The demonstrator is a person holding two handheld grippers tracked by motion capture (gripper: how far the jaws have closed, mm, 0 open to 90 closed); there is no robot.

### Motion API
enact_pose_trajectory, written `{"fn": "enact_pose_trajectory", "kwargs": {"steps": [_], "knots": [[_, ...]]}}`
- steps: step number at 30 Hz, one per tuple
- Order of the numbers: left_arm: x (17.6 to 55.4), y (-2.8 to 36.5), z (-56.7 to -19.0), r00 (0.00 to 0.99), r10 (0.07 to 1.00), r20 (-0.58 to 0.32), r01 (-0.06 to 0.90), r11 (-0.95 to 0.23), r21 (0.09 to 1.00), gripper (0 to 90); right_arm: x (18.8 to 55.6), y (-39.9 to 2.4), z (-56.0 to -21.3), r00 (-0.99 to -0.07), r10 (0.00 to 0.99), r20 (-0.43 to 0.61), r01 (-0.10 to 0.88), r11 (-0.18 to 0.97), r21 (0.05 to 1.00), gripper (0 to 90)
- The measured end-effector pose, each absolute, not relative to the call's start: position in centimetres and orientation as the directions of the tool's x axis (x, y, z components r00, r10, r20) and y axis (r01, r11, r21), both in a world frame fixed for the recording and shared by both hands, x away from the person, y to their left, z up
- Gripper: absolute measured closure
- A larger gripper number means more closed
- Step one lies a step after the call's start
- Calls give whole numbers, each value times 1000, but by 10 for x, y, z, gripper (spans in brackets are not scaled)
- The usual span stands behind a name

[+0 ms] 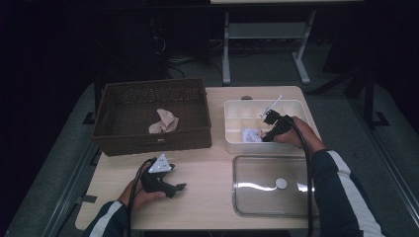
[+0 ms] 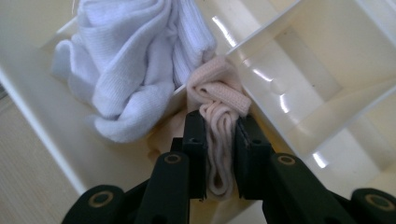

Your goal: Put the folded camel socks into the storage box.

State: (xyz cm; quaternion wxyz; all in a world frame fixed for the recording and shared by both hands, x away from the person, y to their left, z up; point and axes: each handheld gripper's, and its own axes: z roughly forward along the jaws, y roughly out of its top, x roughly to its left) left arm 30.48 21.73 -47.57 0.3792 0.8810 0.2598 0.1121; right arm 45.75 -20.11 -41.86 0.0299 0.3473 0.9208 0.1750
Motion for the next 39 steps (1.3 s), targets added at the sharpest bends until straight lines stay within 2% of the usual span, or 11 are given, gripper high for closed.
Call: {"fn": "enact_pose_trajectory", "kwargs": {"steps": [4, 8, 13, 16, 18, 19, 22, 25, 27, 34, 39], "knots": [[305, 217, -476, 840, 542, 0, 372, -578, 726, 152, 457, -200, -419, -754, 654, 64, 632, 695, 342, 753], [305, 217, -476, 841, 541, 0, 372, -578, 726, 152, 451, -201, -415, -757, 652, 31, 617, 699, 362, 706], [305, 217, -476, 841, 541, 0, 373, -579, 725, 152, 442, -210, -397, -744, 668, -7, 596, 668, 445, 592], [305, 217, -476, 841, 541, 0, 372, -578, 726, 152, 438, -212, -391, -726, 687, -28, 597, 651, 469, 544], [305, 217, -476, 841, 541, 0, 373, -579, 725, 152, 430, -215, -381, -724, 690, -20, 575, 619, 534, 533], [305, 217, -476, 841, 541, 0, 373, -579, 725, 152, 430, -215, -381, -724, 690, -20, 575, 619, 534, 533], [305, 217, -476, 841, 541, 5, 369, -580, 726, 152, 409, -204, -369, -760, 650, -21, 496, 600, 628, 485], [305, 217, -476, 838, 546, -2, 376, -574, 727, 152, 400, -195, -368, -778, 629, -10, 472, 594, 651, 477], [305, 217, -476, 837, 547, 1, 374, -574, 729, 153, 385, -180, -367, -817, 576, 2, 422, 596, 683, 448], [305, 218, -476, 836, 548, 3, 375, -576, 727, 152, 360, -143, -374, -866, 500, -25, 336, 617, 711, 380], [305, 217, -476, 834, 551, -1, 378, -572, 728, 152, 347, -124, -382, -884, 467, -17, 315, 621, 718, 361]]}}
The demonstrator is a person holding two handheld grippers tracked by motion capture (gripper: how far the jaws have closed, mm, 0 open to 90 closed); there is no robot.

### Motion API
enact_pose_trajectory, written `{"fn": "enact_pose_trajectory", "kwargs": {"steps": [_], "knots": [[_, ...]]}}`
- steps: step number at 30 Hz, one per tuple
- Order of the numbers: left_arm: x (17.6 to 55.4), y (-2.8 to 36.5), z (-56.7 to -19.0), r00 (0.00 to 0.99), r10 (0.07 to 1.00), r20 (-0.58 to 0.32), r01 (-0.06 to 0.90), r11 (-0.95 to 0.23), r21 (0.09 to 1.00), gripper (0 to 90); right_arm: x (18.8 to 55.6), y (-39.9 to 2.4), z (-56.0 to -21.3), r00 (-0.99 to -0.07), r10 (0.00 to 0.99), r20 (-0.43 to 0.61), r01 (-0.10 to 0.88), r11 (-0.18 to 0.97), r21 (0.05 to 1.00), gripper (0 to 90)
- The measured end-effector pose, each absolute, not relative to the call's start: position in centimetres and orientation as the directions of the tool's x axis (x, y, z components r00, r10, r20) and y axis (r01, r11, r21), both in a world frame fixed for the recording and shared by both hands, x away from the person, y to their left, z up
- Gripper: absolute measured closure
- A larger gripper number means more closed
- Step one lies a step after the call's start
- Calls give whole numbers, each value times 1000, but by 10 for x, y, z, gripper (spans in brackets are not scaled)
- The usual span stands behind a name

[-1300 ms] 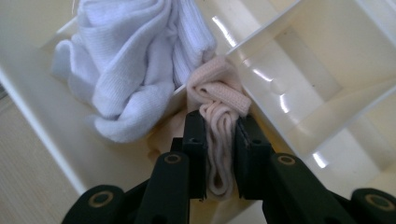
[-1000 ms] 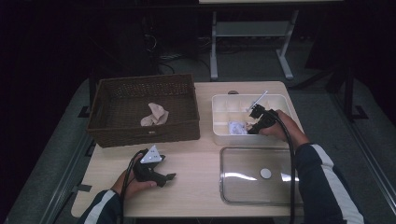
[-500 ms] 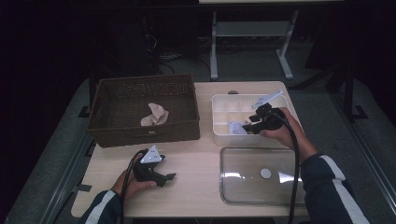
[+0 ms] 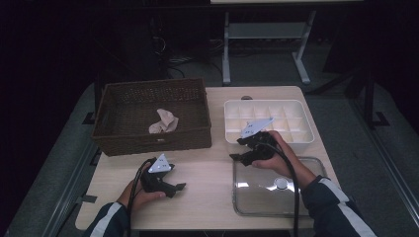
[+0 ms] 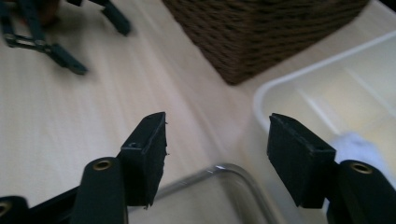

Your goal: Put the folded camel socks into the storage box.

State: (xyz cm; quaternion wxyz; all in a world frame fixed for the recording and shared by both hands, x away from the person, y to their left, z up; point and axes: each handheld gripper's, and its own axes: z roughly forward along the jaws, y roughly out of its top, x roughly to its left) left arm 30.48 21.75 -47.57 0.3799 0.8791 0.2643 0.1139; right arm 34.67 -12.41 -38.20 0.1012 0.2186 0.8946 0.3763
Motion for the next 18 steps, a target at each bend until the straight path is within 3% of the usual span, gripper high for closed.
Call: {"fn": "enact_pose_trajectory", "kwargs": {"steps": [3, 18], "knots": [[305, 217, -476, 834, 552, -3, 380, -570, 729, 152, 334, -107, -392, -906, 420, -53, 265, 661, 702, 342], [303, 218, -476, 824, 567, 0, 389, -567, 726, 152, 313, -70, -445, -929, 366, -57, 236, 704, 669, 303]]}}
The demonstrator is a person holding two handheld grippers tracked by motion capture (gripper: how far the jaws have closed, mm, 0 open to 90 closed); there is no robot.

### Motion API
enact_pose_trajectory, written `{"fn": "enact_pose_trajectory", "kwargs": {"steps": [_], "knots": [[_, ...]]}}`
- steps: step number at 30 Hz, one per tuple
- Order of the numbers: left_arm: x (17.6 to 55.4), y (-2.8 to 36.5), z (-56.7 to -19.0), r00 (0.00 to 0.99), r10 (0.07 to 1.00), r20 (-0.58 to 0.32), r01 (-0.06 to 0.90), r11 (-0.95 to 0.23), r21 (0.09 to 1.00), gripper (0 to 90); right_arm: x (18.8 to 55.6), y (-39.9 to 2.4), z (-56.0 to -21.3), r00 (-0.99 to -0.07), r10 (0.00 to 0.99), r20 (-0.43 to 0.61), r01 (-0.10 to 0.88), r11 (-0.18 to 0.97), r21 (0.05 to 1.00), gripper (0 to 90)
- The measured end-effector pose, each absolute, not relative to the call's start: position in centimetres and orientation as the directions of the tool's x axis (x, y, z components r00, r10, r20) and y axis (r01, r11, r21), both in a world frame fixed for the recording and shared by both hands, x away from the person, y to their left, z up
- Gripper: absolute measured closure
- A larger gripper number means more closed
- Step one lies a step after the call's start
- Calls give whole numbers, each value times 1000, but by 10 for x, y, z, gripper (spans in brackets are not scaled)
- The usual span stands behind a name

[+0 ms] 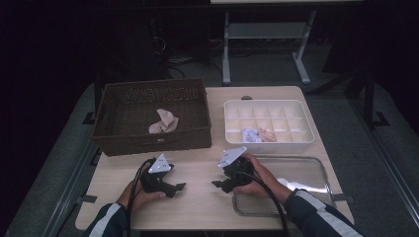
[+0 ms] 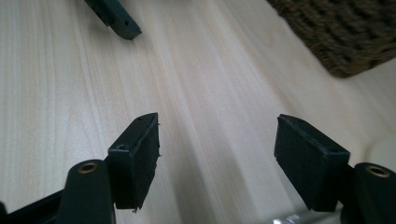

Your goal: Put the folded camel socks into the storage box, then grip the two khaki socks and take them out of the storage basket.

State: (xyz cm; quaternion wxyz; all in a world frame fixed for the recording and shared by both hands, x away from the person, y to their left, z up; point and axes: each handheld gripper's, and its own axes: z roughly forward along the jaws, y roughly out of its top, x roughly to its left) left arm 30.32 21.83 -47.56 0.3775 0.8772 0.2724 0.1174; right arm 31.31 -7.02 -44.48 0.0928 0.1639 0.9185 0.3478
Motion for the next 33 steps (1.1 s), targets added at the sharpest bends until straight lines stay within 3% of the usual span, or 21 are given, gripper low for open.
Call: {"fn": "enact_pose_trajectory", "kwargs": {"steps": [2, 5, 10, 15, 22, 27, 30, 33], "knots": [[303, 219, -475, 820, 573, -5, 399, -566, 721, 153, 313, -65, -450, -928, 369, -55, 240, 704, 668, 301], [302, 222, -468, 831, 557, 9, 398, -606, 689, 235, 310, -57, -456, -936, 346, -55, 221, 703, 676, 302], [297, 232, -451, 849, 528, -13, 364, -567, 739, 241, 308, -53, -461, -949, 307, -69, 186, 724, 665, 294], [294, 242, -423, 838, 543, 59, 288, -530, 798, 275, 310, -52, -459, -944, 327, -36, 217, 700, 680, 288], [302, 256, -389, 803, 591, 78, 260, -465, 846, 267, 312, -56, -461, -939, 339, -54, 214, 702, 679, 298], [325, 271, -362, 768, 635, 89, 264, -440, 858, 257, 310, -55, -460, -938, 345, -39, 230, 702, 674, 302], [342, 276, -352, 742, 654, 145, 252, -472, 845, 257, 309, -54, -460, -940, 337, -50, 221, 713, 665, 309], [369, 278, -346, 735, 670, 105, 294, -454, 841, 249, 311, -56, -462, -944, 327, -50, 212, 712, 670, 309]]}}
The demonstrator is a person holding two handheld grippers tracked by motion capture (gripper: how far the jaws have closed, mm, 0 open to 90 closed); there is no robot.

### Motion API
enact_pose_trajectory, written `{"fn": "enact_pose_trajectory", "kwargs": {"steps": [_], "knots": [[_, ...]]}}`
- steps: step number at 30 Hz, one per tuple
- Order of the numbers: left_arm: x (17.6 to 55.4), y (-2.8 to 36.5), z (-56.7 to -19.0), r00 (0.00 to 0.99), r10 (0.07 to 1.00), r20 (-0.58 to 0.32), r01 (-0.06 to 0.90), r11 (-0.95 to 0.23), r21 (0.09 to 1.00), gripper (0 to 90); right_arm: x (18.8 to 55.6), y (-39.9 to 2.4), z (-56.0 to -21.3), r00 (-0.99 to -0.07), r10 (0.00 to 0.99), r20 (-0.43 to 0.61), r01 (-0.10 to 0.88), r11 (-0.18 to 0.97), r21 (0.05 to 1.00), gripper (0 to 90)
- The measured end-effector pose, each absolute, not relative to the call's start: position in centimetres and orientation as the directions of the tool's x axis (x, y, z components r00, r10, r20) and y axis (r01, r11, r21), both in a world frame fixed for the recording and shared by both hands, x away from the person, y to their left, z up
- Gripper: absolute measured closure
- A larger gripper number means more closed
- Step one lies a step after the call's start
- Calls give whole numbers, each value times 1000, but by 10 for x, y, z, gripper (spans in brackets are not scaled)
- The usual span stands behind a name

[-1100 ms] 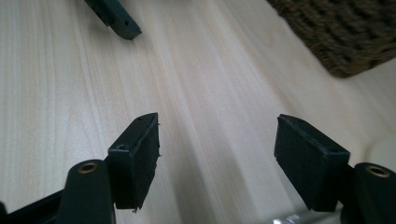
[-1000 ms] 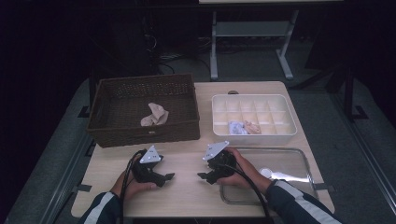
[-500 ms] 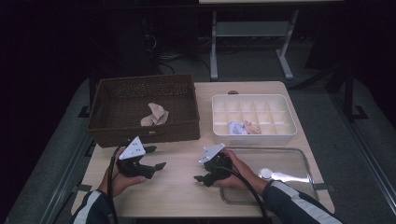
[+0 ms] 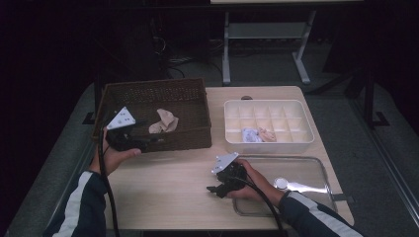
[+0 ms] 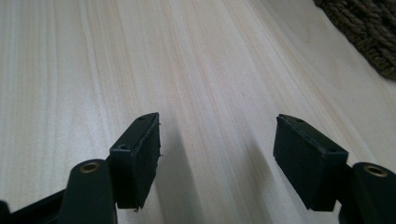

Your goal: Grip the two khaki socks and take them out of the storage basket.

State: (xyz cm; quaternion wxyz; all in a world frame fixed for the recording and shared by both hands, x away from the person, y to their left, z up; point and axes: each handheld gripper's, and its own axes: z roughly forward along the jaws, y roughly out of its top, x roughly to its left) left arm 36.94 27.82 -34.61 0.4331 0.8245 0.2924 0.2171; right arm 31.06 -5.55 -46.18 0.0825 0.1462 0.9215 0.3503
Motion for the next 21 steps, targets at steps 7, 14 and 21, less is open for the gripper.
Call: {"fn": "enact_pose_trajectory", "kwargs": {"steps": [7, 14, 21], "knots": [[411, 266, -340, 732, 667, 139, 332, -527, 782, 240, 309, -55, -462, -944, 325, -50, 213, 720, 661, 304], [456, 251, -358, 721, 679, 137, 435, -597, 674, 226, 307, -56, -462, -942, 331, -53, 216, 720, 660, 305], [488, 237, -372, 731, 671, 121, 496, -645, 581, 240, 308, -58, -463, -945, 321, -59, 208, 732, 649, 310]]}}
